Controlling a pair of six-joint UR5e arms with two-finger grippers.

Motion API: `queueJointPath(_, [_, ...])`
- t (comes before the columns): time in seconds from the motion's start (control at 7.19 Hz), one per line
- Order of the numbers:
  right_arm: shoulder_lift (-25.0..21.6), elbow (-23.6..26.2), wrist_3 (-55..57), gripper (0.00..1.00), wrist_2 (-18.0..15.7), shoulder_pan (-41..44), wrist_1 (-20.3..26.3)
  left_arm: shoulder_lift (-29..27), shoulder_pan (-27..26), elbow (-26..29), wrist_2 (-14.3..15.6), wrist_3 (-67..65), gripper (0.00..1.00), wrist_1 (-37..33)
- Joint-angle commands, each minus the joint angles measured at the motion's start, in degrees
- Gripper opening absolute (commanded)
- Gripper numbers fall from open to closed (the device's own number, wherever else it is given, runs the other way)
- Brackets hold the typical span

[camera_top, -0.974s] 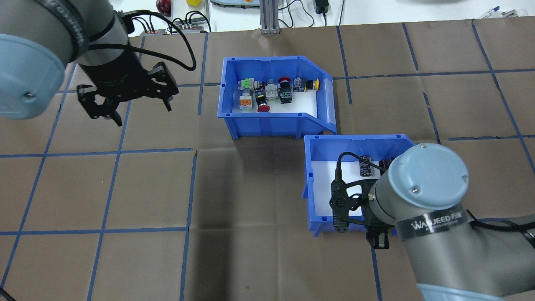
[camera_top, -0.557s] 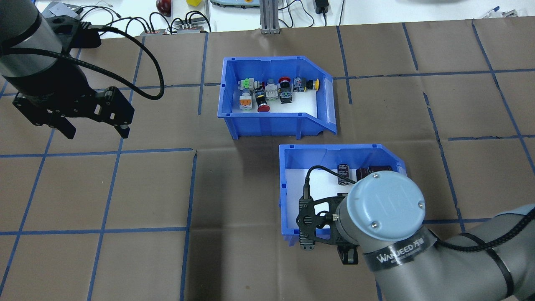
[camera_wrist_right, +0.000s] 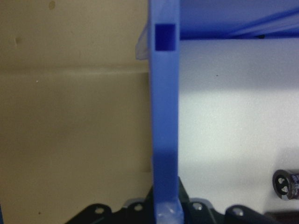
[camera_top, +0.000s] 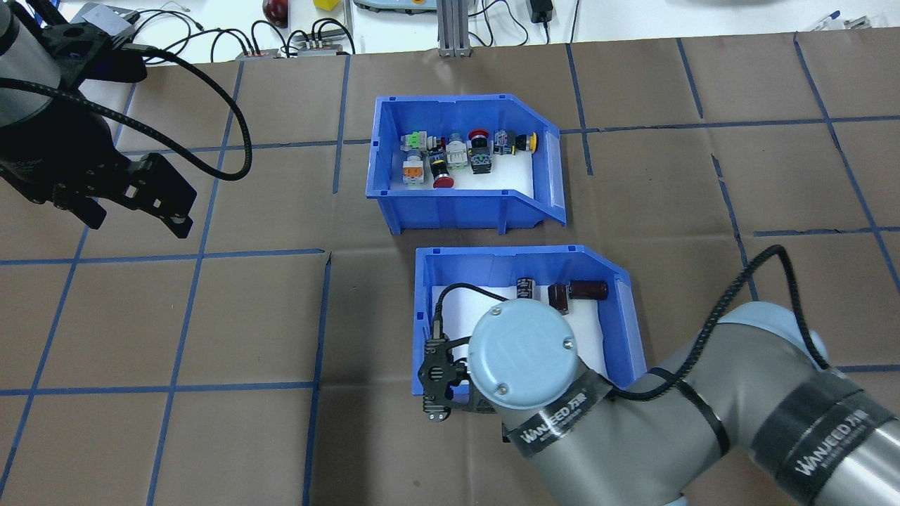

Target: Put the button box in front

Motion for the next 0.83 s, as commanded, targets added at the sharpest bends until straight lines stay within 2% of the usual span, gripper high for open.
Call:
queueJointPath(0.0, [5.7,-1.9,2.4,0.12,-1.9,3.3,-2.0,0.8,0.1,-0.8,0.1,1.4,0.99,0.6])
queueJointPath(0.14, [5.8,-1.9,2.1,0.13,-2.8,3.3,-1.9,0.8,0.1,-1.2,0.0,1.5,0.99,2.2])
queueJointPath(0.28, [5.9,-1.9,1.9,0.13,-6.2,3.3,-1.6,0.0,0.0,-1.4,-0.6,0.8,0.99,2.3])
queueJointPath(0.42, [6.0,-1.7,2.2,0.21,-6.2,3.3,-1.6,-0.8,0.0,-1.6,-1.1,0.8,0.99,2.5])
queueJointPath(0.56, [6.0,-1.8,2.3,0.84,-5.5,3.2,-1.7,-0.4,-0.5,-1.4,-3.3,0.8,0.99,4.8])
queueJointPath(0.7, [6.0,-1.8,2.3,1.00,-5.4,2.9,-1.7,0.4,-1.4,-1.6,-3.2,0.6,0.99,4.3])
